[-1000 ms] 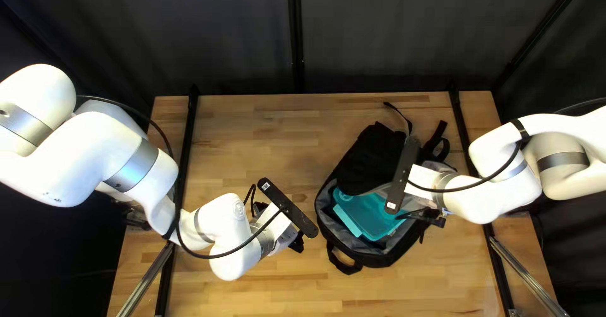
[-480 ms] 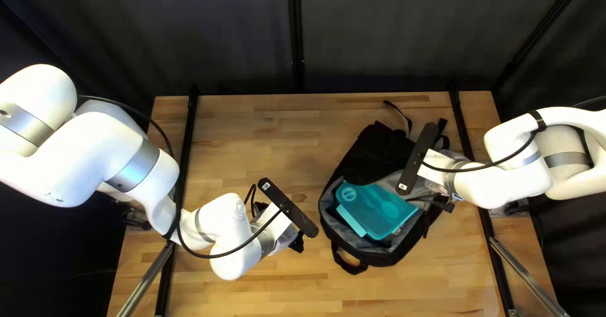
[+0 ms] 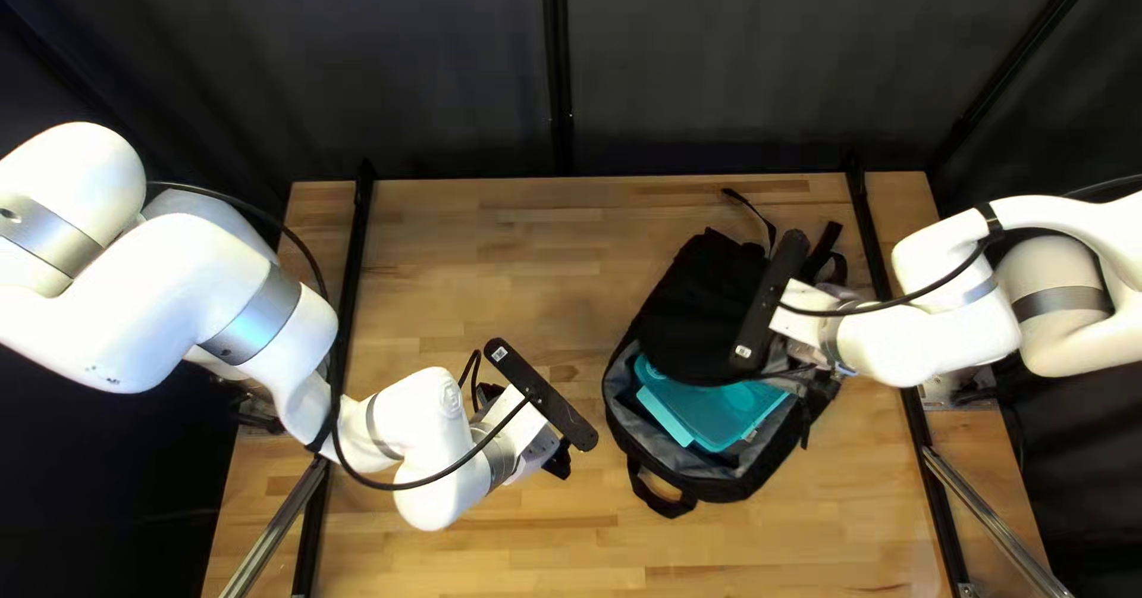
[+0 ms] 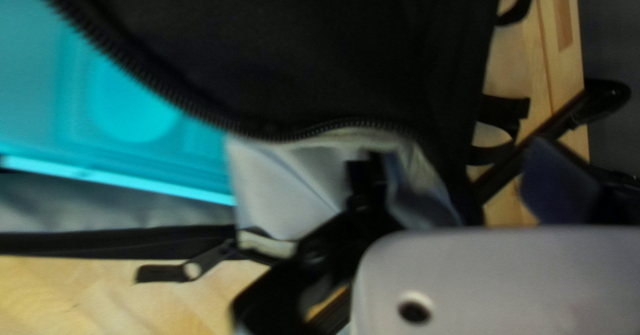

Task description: Remove a lunch box from a kids backpack

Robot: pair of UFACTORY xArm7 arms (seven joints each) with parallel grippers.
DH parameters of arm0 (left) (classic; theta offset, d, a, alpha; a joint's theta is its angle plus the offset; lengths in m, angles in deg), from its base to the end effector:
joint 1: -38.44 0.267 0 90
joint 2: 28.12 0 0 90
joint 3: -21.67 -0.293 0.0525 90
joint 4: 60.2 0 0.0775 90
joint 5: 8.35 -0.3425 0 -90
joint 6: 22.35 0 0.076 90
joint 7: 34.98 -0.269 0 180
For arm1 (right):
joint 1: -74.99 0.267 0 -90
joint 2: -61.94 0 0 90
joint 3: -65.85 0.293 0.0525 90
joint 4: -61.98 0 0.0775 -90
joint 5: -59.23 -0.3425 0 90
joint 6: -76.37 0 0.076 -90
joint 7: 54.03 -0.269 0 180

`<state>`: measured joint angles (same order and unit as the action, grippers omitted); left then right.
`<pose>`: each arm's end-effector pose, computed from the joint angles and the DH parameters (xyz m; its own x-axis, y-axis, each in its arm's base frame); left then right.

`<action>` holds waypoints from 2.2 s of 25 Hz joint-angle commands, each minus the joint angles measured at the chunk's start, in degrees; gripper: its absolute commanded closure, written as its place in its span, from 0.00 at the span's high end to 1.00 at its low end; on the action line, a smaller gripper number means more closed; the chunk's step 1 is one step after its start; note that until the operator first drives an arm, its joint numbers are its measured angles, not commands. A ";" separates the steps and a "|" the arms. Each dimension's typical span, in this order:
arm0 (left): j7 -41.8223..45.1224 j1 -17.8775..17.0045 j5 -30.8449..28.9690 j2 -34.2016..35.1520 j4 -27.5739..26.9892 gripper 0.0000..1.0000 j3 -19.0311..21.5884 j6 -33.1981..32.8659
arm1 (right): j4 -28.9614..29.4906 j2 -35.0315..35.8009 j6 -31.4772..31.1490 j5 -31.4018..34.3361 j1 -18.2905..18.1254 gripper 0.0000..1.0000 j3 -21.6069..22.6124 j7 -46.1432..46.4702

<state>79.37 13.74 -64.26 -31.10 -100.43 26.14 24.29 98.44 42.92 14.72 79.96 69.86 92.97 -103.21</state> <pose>0.4225 -0.1006 0.0911 0.6199 0.5101 0.5963 0.6911 -0.7148 -0.1070 0.3400 0.0356 0.1664 0.9466 -0.2573 0.1944 -0.3173 -0.8512 0.4181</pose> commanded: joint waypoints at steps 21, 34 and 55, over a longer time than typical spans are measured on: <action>2.48 -0.81 -0.57 0.72 1.78 1.00 0.71 0.68 | 13.71 11.72 -1.93 11.40 -3.56 1.00 -1.68 14.89; 2.85 -0.79 -0.92 0.76 1.97 1.00 0.68 0.30 | 9.76 6.10 -2.49 10.47 -4.94 1.00 -4.60 18.98; 2.77 -0.53 -1.14 1.52 2.89 1.00 0.43 -0.38 | 9.48 6.62 5.68 5.10 -10.31 0.00 -16.23 35.24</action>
<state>81.89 13.25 -65.26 -29.67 -97.78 26.55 24.00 108.15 49.23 19.29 85.96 60.36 78.31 -70.30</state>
